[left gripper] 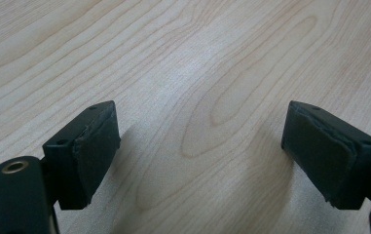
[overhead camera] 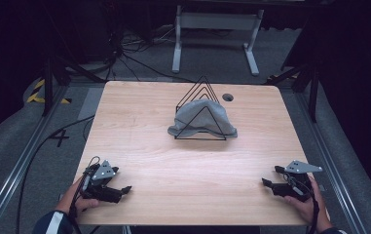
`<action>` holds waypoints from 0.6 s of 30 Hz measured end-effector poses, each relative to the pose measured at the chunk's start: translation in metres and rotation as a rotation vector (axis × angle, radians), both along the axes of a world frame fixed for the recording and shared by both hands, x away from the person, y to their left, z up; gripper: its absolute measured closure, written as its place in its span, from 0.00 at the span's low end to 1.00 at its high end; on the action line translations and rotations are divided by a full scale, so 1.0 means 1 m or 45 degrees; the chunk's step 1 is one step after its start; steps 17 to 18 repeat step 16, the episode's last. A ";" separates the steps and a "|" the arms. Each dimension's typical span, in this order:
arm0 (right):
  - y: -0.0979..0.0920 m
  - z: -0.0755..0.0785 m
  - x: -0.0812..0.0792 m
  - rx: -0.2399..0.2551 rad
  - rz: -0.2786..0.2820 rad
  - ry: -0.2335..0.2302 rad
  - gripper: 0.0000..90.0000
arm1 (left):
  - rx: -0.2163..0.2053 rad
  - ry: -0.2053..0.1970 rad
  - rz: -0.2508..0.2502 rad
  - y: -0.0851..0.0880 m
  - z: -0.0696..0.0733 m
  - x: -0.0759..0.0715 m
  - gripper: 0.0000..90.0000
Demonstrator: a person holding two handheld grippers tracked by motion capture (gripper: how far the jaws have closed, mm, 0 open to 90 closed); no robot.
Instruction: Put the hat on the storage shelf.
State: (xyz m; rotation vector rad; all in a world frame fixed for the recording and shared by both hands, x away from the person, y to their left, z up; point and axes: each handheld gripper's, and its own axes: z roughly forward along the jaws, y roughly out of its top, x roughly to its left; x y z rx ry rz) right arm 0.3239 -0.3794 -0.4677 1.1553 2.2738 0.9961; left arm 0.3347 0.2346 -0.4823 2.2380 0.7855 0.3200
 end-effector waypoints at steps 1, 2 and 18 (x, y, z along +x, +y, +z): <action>0.000 0.000 0.000 0.000 -0.001 -0.001 0.27 | -0.006 0.007 0.003 0.000 0.000 0.000 0.15; 0.000 0.000 0.000 0.000 -0.002 0.000 0.27 | -0.006 0.007 0.003 0.000 0.000 0.000 0.15; 0.000 0.000 0.000 -0.001 -0.010 -0.003 0.26 | 0.000 0.016 0.012 -0.002 0.000 0.001 0.13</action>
